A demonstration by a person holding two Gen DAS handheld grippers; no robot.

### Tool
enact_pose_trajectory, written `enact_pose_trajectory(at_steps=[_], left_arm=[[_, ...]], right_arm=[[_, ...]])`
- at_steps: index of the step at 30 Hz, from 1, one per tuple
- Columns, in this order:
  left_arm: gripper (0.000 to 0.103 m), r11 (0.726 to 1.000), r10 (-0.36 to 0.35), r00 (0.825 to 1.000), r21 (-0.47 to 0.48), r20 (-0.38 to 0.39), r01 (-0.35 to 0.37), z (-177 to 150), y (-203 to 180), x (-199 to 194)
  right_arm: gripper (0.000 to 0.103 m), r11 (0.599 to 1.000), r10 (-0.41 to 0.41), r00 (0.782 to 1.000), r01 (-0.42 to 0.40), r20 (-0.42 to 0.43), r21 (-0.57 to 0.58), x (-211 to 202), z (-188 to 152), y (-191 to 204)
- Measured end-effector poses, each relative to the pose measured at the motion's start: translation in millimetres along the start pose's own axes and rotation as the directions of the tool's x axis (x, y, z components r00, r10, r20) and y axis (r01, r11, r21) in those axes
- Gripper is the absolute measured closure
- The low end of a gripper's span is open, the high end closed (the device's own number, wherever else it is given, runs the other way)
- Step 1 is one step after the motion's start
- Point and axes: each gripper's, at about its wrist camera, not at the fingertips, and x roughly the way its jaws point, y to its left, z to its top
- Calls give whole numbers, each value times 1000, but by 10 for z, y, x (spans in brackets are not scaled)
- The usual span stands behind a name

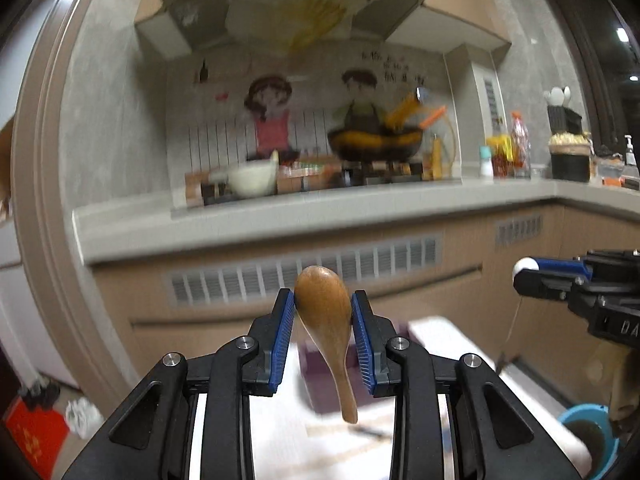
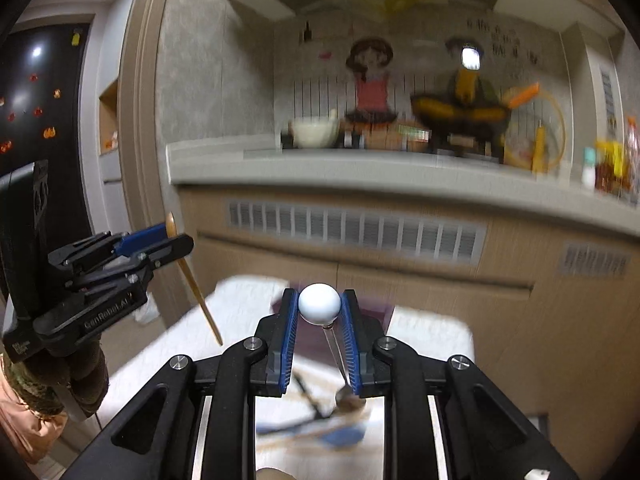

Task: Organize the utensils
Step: 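Carry both spoons to the purple caddy and drop them in with both grippers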

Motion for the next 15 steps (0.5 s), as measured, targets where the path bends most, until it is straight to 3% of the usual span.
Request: enact_pose_trajectory(at_steps=[3,6,10,15], left_arm=[[72,1000,9,999,26,37,-10,282,41,228],[72,1000,-13,1000,14,26,13,356,127,570],[73,997,-74,996,-38,-52,72,245,211,1161],[72,992,-118,981,-69,-155,108,-168,153,1821]], right_arm=[[82,999,23,1000,-23,18,25,173,310,-114],[82,999,26,1000,-27,10,43,525,437,-241],[82,997,26,999,-23,-39,70,1042,357,-384],[82,992,54,987,-35,-154,124,1692,-53,-540]])
